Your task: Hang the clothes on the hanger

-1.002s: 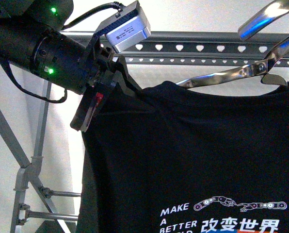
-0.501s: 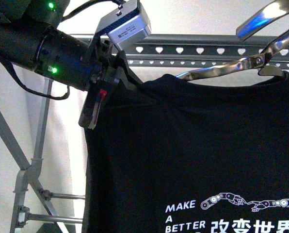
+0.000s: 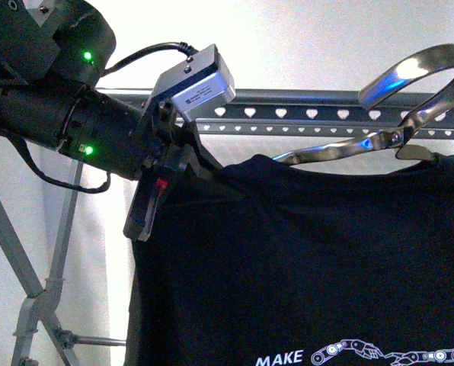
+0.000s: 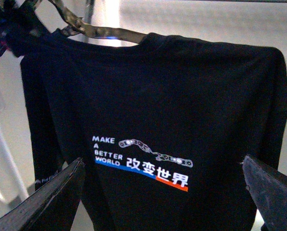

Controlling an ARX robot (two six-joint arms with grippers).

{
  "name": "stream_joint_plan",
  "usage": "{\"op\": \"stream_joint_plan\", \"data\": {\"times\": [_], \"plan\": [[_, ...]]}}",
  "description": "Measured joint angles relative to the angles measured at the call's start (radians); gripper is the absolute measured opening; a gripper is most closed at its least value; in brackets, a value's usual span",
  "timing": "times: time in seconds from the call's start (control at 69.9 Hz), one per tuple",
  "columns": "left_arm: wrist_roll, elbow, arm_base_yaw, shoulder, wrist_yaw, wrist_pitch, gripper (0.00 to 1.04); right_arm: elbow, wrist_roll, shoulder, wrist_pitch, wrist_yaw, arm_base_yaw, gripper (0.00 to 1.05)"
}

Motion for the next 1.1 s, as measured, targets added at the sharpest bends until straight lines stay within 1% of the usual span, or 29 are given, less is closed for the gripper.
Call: {"op": "stream_joint_plan", "data": {"times": [0.014, 0.029, 0.115, 0.172, 0.215, 0.258, 0.272, 0.429, 0.53, 0.587, 0.63, 0.716, 0.802, 0.945, 1.102], "plan": [[0.0, 0.0, 0.001, 0.0, 0.0, 0.0, 0.05, 0.021, -0.011, 0.02, -0.014, -0.002, 0.001, 0.97], [0.0, 0.0, 0.002, 0.0, 0.0, 0.0, 0.05, 0.06, -0.069, 0.06, -0.039, -0.002, 0.006, 0.97], [0.0, 0.0, 0.003, -0.002, -0.002, 0.0, 0.05, 0.203, -0.248, 0.189, -0.151, 0.024, 0.04, 0.97], [0.0, 0.0, 0.003, -0.002, -0.002, 0.0, 0.05, 0.321, -0.407, 0.292, -0.245, 0.075, 0.085, 0.97], [0.0, 0.0, 0.003, -0.002, -0.002, 0.0, 0.05, 0.398, -0.5, 0.352, -0.307, 0.113, 0.121, 0.97], [0.0, 0.0, 0.002, -0.002, -0.002, 0.0, 0.05, 0.451, -0.589, 0.394, -0.334, 0.147, 0.151, 0.97], [0.0, 0.0, 0.002, -0.002, -0.002, 0.0, 0.05, 0.483, -0.638, 0.419, -0.346, 0.172, 0.171, 0.97], [-0.001, 0.0, 0.0, -0.002, 0.0, 0.0, 0.05, 0.678, -0.927, 0.571, -0.398, 0.33, 0.308, 0.97], [-0.002, 0.0, 0.0, -0.002, 0.0, 0.0, 0.05, 0.758, -1.055, 0.645, -0.44, 0.374, 0.367, 0.97], [-0.002, 0.0, 0.0, -0.002, 0.0, 0.0, 0.05, 0.806, -1.149, 0.7, -0.498, 0.391, 0.394, 0.97], [-0.002, 0.0, 0.0, -0.002, 0.0, 0.0, 0.05, 0.825, -1.184, 0.727, -0.519, 0.406, 0.403, 0.97], [-0.002, 0.0, 0.0, -0.003, 0.0, 0.0, 0.05, 0.879, -1.284, 0.818, -0.555, 0.476, 0.411, 0.97], [-0.002, 0.0, 0.0, -0.003, 0.0, 0.0, 0.05, 0.916, -1.327, 0.878, -0.555, 0.502, 0.411, 0.97], [-0.002, 0.0, 0.0, -0.003, -0.001, 0.0, 0.05, 0.98, -1.338, 0.958, -0.541, 0.517, 0.411, 0.97], [-0.002, 0.0, 0.0, -0.003, 0.0, 0.0, 0.05, 1.033, -1.313, 1.004, -0.537, 0.516, 0.417, 0.97]]}}
